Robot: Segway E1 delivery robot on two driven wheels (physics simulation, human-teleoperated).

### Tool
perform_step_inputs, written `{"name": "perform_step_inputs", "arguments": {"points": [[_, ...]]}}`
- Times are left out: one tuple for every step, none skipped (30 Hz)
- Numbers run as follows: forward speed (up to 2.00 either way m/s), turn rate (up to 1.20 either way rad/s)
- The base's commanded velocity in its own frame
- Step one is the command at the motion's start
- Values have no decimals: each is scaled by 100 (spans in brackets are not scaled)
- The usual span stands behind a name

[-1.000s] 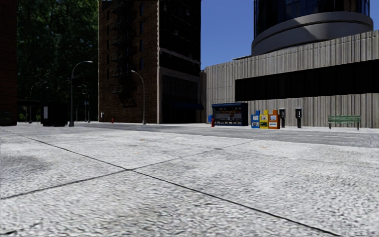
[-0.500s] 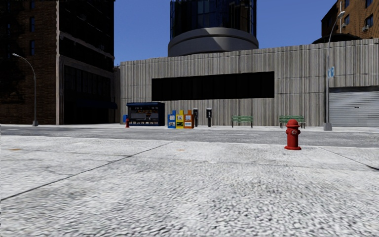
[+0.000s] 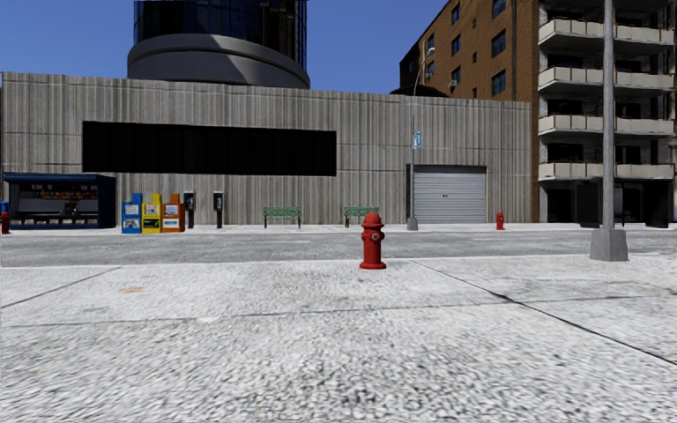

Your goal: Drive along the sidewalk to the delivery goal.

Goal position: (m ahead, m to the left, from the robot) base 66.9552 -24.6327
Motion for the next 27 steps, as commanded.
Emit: {"name": "perform_step_inputs", "arguments": {"points": [[164,-92],[161,-92],[158,-92],[153,-92],[150,-92],[150,-92],[149,-92],[148,-92],[143,-92],[140,-92],[140,-92],[140,-92],[140,-92],[140,-92],[140,-92],[140,-92],[140,-92],[140,-92],[140,-92],[140,-92],[140,-92],[140,-92],[140,-92],[140,-92],[140,-92],[140,-92],[140,-92]]}}
